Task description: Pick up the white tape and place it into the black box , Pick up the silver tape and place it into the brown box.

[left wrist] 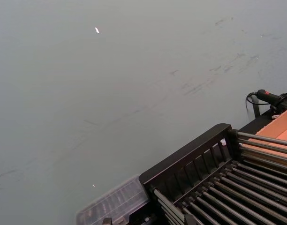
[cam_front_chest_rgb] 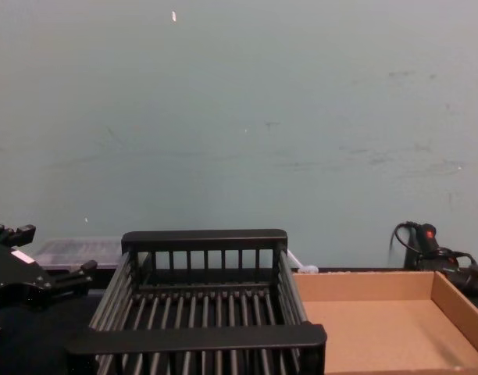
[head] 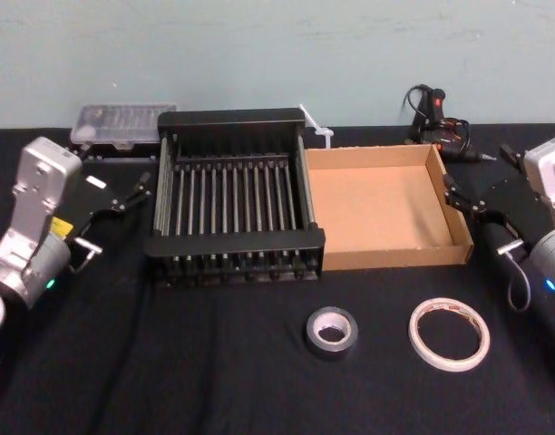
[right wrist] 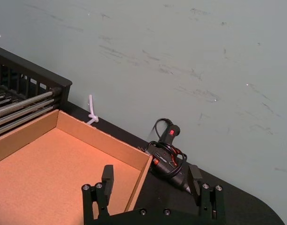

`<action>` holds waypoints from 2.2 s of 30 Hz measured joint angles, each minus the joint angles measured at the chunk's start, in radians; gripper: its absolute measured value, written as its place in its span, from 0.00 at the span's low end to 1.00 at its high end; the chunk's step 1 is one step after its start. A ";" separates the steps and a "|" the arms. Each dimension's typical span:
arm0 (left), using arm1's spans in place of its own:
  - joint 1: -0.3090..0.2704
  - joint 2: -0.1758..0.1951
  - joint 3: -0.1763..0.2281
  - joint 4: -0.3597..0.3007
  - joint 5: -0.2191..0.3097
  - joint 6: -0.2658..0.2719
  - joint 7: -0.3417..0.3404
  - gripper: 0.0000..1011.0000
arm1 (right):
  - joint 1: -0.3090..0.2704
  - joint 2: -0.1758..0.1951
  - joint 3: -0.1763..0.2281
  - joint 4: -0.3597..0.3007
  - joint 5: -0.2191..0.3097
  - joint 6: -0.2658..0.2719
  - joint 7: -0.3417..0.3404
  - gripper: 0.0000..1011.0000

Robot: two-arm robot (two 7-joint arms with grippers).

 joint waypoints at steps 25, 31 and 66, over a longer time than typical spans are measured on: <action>0.000 0.000 0.000 0.000 0.000 0.000 0.000 0.99 | 0.000 0.000 0.000 0.000 0.000 0.000 0.000 0.99; 0.000 0.000 0.000 0.000 0.000 0.000 0.000 0.99 | 0.000 0.000 0.000 0.000 0.000 0.000 0.000 0.99; 0.000 0.000 0.000 0.000 0.000 0.000 0.000 0.99 | 0.000 0.000 0.000 0.000 0.000 0.000 0.000 0.99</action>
